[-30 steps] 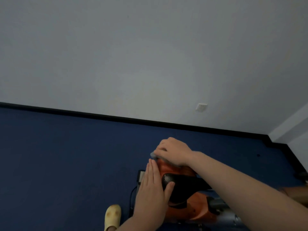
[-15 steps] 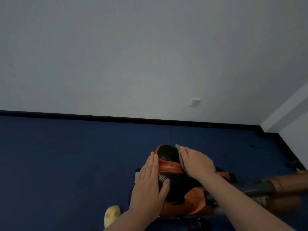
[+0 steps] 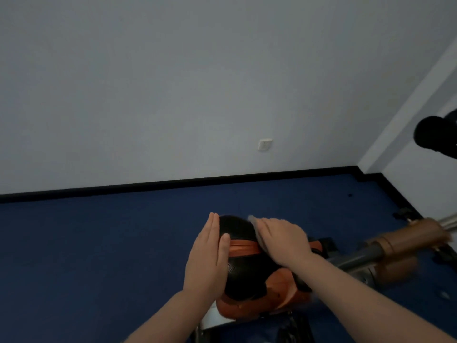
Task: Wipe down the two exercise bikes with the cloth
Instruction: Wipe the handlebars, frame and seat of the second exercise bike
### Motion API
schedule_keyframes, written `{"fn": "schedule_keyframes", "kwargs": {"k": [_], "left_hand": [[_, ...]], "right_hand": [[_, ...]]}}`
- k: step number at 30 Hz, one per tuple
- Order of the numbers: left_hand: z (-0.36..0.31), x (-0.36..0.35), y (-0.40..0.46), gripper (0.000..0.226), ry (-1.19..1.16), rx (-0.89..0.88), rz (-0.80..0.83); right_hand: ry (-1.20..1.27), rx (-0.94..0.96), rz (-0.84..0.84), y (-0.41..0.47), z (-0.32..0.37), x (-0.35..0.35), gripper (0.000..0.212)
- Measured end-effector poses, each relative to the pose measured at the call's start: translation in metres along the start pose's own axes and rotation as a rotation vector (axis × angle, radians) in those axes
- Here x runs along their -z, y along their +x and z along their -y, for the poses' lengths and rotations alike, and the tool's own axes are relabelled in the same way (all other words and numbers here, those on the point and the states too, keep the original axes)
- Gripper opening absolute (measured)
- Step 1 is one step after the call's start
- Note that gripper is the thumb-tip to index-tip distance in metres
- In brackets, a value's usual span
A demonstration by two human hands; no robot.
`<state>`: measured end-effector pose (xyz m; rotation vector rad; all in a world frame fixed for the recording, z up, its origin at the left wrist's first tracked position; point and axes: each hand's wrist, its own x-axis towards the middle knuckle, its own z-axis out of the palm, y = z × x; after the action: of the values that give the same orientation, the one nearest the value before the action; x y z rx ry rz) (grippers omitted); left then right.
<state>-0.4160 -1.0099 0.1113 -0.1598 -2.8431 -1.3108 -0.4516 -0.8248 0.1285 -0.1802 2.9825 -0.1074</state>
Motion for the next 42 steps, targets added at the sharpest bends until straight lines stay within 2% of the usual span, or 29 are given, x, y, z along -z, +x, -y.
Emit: {"fn": "schedule_keyframes", "kwargs": {"k": [3, 4, 8, 11, 13, 15, 18, 20, 22, 25, 27, 28, 30, 31, 34, 36, 37, 40, 42], "left_hand": [[0.001, -0.001, 0.004, 0.056, -0.005, -0.004, 0.032], [0.002, -0.001, 0.005, 0.055, -0.008, -0.010, 0.042], [0.005, 0.005, 0.005, 0.055, -0.090, -0.041, 0.088], [0.012, 0.014, 0.013, 0.052, -0.087, -0.088, 0.148], [0.014, 0.018, 0.025, 0.056, -0.022, -0.145, 0.210], [0.012, 0.020, 0.041, 0.060, 0.091, -0.235, 0.280], [0.007, 0.019, 0.064, 0.054, 0.206, -0.363, 0.365], [0.004, 0.018, 0.077, 0.047, 0.224, -0.408, 0.410], [0.000, 0.015, 0.085, 0.041, 0.231, -0.449, 0.445], [-0.005, 0.010, 0.092, 0.040, 0.279, -0.511, 0.471], [-0.003, 0.009, 0.095, 0.044, 0.267, -0.519, 0.449], [-0.002, 0.008, 0.096, 0.044, 0.246, -0.516, 0.442], [0.000, 0.008, 0.097, 0.043, 0.216, -0.512, 0.445], [0.000, 0.007, 0.097, 0.042, 0.208, -0.515, 0.446], [0.001, 0.008, 0.100, 0.040, 0.204, -0.539, 0.441], [0.001, 0.009, 0.101, 0.042, 0.206, -0.556, 0.443], [0.000, 0.009, 0.102, 0.045, 0.207, -0.565, 0.449], [0.000, 0.008, 0.102, 0.051, 0.197, -0.592, 0.476], [0.000, 0.009, 0.103, 0.052, 0.179, -0.603, 0.491]], "right_hand": [[0.091, -0.224, 0.191, 0.022, 0.012, 0.010, 0.036], [0.129, -0.260, 0.171, 0.026, 0.026, 0.010, 0.037], [0.174, -0.196, -0.242, 0.007, 0.075, -0.007, 0.047], [0.207, -0.064, -0.293, -0.015, 0.060, -0.011, 0.048], [0.113, -0.066, -0.276, -0.027, 0.028, -0.011, 0.043], [-0.008, -0.164, -0.236, -0.032, -0.002, -0.008, 0.038], [0.072, -0.457, -0.225, -0.026, -0.021, 0.003, 0.040], [0.070, -0.555, -0.252, -0.018, -0.008, 0.002, 0.040], [0.008, -0.495, -0.364, -0.021, 0.019, -0.011, 0.040], [0.101, -0.317, -0.474, -0.037, 0.030, -0.026, 0.033], [0.010, -0.263, -0.425, -0.042, 0.011, -0.022, 0.025], [-0.045, -0.282, -0.339, -0.043, 0.000, -0.019, 0.024], [0.065, -0.533, -0.170, -0.037, -0.014, -0.012, 0.031], [0.157, -0.724, -0.157, -0.032, -0.016, -0.012, 0.034], [0.509, -1.115, -0.320, -0.019, 0.017, -0.007, 0.047], [0.698, -1.217, -0.485, -0.019, 0.057, -0.008, 0.060], [0.742, -1.230, -0.502, -0.022, 0.078, -0.011, 0.066], [0.771, -1.194, -0.405, -0.038, 0.123, -0.017, 0.072], [0.779, -1.214, -0.359, -0.037, 0.122, -0.014, 0.072]]}}
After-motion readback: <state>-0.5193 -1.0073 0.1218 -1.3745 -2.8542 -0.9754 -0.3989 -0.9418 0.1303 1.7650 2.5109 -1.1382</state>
